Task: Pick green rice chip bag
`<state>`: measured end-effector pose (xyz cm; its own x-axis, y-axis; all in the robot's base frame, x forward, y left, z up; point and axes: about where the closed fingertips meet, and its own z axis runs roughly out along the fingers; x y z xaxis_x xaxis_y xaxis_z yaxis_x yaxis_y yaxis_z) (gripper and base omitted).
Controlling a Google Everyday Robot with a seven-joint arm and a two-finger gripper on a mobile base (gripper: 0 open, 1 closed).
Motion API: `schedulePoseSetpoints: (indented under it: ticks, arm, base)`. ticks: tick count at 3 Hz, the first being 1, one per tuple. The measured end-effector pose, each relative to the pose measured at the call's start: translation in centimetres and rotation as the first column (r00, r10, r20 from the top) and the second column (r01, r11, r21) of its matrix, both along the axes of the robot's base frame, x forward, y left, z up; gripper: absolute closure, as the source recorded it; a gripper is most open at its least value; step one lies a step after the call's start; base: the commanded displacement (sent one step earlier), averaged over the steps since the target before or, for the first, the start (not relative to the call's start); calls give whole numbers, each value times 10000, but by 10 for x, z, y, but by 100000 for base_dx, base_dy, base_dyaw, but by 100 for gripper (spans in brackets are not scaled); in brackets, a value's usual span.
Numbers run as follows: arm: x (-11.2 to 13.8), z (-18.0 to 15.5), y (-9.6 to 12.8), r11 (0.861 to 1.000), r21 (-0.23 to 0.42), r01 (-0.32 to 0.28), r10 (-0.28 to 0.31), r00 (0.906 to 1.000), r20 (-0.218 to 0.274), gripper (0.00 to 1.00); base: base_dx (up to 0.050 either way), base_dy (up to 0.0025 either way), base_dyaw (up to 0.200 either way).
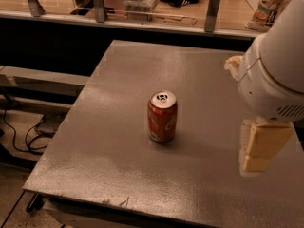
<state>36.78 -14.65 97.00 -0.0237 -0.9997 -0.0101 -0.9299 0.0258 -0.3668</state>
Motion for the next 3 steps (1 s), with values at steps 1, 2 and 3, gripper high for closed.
schedulePoseSetpoints:
  ticks: [1,2,3]
  arm:
    - [0,0,0,10000,0,0,0,10000,0,0]
    - [0,0,0,10000,0,0,0,10000,0,0]
    - [0,0,0,10000,0,0,0,10000,0,0]
  base:
    - [0,0,0]
    - [0,0,0]
    - [-9901,1,-4]
